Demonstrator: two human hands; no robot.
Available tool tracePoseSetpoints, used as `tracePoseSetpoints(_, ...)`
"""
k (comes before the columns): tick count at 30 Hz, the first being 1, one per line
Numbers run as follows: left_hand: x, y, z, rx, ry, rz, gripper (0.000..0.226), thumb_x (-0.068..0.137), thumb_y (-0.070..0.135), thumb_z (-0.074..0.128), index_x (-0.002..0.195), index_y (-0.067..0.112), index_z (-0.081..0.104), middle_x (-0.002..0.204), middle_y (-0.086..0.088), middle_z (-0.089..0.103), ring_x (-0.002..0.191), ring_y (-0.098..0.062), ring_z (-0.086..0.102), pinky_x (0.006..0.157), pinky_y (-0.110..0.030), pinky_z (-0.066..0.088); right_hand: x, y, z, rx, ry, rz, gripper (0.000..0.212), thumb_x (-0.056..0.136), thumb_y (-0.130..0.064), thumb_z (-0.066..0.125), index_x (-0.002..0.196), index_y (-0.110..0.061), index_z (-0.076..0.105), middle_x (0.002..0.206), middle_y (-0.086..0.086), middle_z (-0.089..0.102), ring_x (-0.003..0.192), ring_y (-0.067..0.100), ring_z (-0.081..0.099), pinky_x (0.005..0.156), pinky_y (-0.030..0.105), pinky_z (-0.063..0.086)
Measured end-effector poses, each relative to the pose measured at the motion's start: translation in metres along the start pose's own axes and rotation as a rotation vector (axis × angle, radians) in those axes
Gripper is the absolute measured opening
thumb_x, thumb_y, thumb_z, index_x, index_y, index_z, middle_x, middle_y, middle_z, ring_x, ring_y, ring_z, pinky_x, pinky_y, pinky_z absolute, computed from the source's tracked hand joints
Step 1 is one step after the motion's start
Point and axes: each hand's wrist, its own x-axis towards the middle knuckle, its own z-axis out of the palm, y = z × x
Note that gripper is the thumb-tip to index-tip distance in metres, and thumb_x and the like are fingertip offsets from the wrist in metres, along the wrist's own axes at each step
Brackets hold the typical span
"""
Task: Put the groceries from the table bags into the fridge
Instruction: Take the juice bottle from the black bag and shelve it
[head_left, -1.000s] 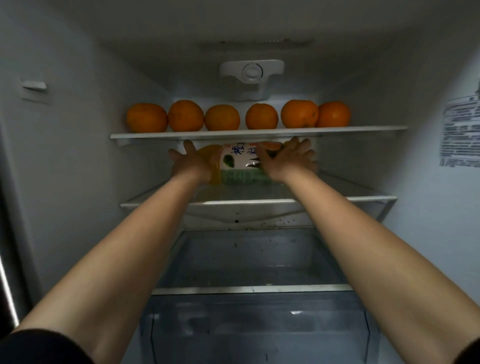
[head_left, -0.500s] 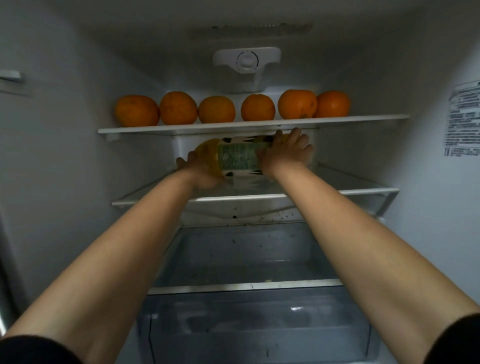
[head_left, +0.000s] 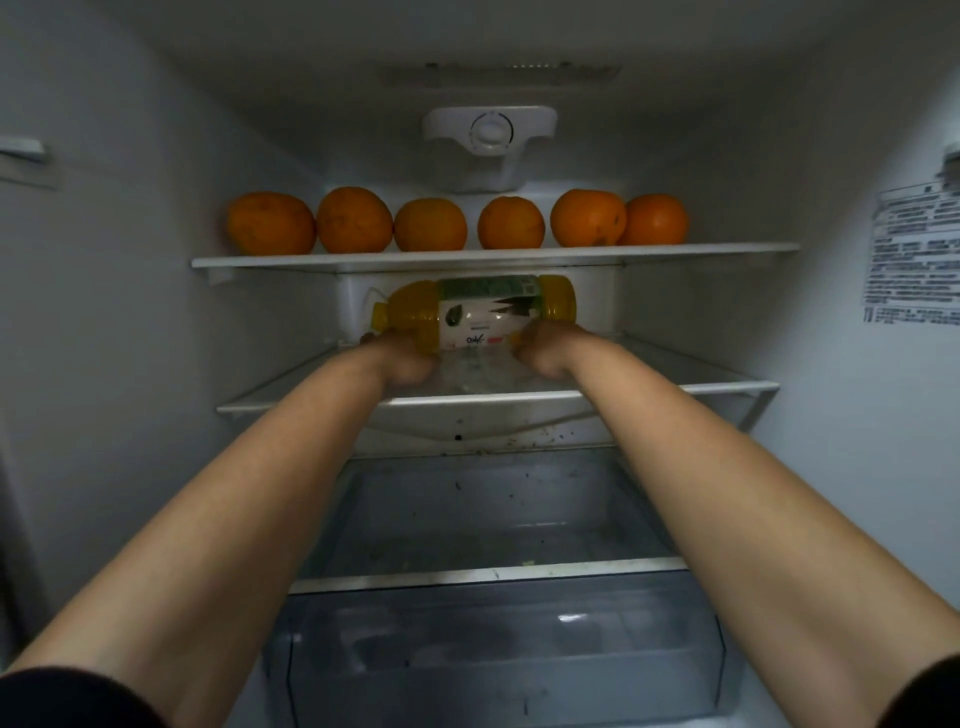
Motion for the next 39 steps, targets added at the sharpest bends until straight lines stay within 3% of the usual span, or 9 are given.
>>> tracePoseSetpoints(4, -0.006, 0.007, -0.001, -0.028, 0.043, 0.003, 0.046, 0.103, 0.044, 0.043, 0.141, 0.018, 0.046, 0.143, -0.013, 0.049, 0.124, -0.029, 0.048, 0.102, -0.040, 0.039, -0.014, 0.008, -0.004, 0.023, 0.139, -0.016, 0.021, 0.104, -0.033, 0.043, 0.105, -0.019, 0.058, 0.096, 0.005, 0.058, 0.076, 0.015, 0.053, 0.069, 0.031, 0.041)
tracePoseSetpoints(8, -0.016, 0.009, -0.007, 0.041, 0.086, -0.026, 0.057, 0.100, 0.053, 0.036, 0.142, 0.016, 0.046, 0.145, -0.014, 0.048, 0.124, -0.033, 0.050, 0.104, -0.043, 0.044, -0.040, 0.011, -0.007, -0.084, 0.273, -0.043, 0.036, 0.103, -0.038, 0.038, 0.094, -0.014, 0.063, 0.092, 0.011, 0.063, 0.079, 0.025, 0.059, 0.057, 0.030, 0.037)
tracePoseSetpoints(11, -0.037, 0.014, -0.007, 0.141, 0.227, 0.035, 0.053, 0.098, 0.053, 0.028, 0.122, 0.015, 0.057, 0.125, -0.014, 0.061, 0.104, -0.031, 0.058, 0.090, -0.043, 0.050, -0.065, 0.012, -0.005, -0.122, 0.403, -0.079, 0.043, 0.104, -0.043, 0.031, 0.092, -0.015, 0.061, 0.084, 0.008, 0.062, 0.080, 0.029, 0.062, 0.059, 0.032, 0.041)
tracePoseSetpoints(14, -0.077, 0.025, 0.007, 0.184, 0.471, 0.106, 0.044, 0.103, 0.049, 0.028, 0.107, 0.018, 0.059, 0.109, -0.014, 0.064, 0.095, -0.033, 0.059, 0.078, -0.041, 0.049, -0.094, 0.022, 0.013, -0.162, 0.530, -0.138, 0.048, 0.103, -0.051, 0.031, 0.103, -0.017, 0.064, 0.098, 0.010, 0.063, 0.091, 0.033, 0.062, 0.071, 0.037, 0.045)
tracePoseSetpoints(17, -0.128, 0.024, 0.042, 0.199, 0.555, 0.139, 0.050, 0.102, 0.052, 0.029, 0.136, 0.023, 0.050, 0.141, -0.013, 0.052, 0.129, -0.034, 0.047, 0.106, -0.049, 0.037, -0.122, 0.039, 0.045, -0.219, 0.659, -0.166, 0.057, 0.103, -0.055, 0.029, 0.131, -0.016, 0.058, 0.136, 0.019, 0.056, 0.127, 0.035, 0.050, 0.105, 0.047, 0.038)
tracePoseSetpoints(19, -0.164, 0.018, 0.073, 0.253, 0.580, 0.124, 0.058, 0.102, 0.053, 0.028, 0.151, 0.023, 0.035, 0.157, -0.012, 0.034, 0.146, -0.030, 0.028, 0.119, -0.052, 0.021, -0.145, 0.048, 0.068, -0.186, 0.687, -0.168, 0.062, 0.102, -0.056, 0.030, 0.150, -0.017, 0.042, 0.157, 0.022, 0.033, 0.148, 0.035, 0.025, 0.121, 0.050, 0.016)
tracePoseSetpoints(23, -0.227, 0.006, 0.124, 0.295, 0.554, 0.048, 0.066, 0.098, 0.055, 0.025, 0.153, 0.020, 0.033, 0.162, -0.015, 0.023, 0.150, -0.032, 0.018, 0.119, -0.057, 0.017, -0.186, 0.063, 0.116, -0.119, 0.597, -0.174, 0.070, 0.102, -0.056, 0.034, 0.160, -0.019, 0.018, 0.167, 0.018, 0.003, 0.154, 0.033, 0.000, 0.124, 0.051, 0.005)
tracePoseSetpoints(29, -0.299, -0.014, 0.142, 0.355, 0.432, -0.108, 0.066, 0.100, 0.052, 0.031, 0.156, 0.018, 0.024, 0.164, -0.015, 0.013, 0.151, -0.033, 0.014, 0.119, -0.056, 0.016, -0.236, 0.071, 0.149, -0.068, 0.481, -0.137, 0.075, 0.100, -0.055, 0.039, 0.160, -0.016, 0.016, 0.167, 0.020, 0.002, 0.154, 0.036, 0.002, 0.124, 0.053, 0.006)
tracePoseSetpoints(39, -0.463, -0.002, 0.098, 0.344, 0.643, 0.019, 0.061, 0.099, 0.047, 0.041, 0.150, 0.014, 0.038, 0.159, -0.016, 0.029, 0.145, -0.033, 0.030, 0.116, -0.054, 0.026, -0.354, 0.000, 0.142, 0.046, 0.510, -0.248, 0.082, 0.099, -0.054, 0.044, 0.160, -0.018, 0.004, 0.166, 0.019, -0.001, 0.153, 0.037, 0.004, 0.123, 0.052, 0.008)
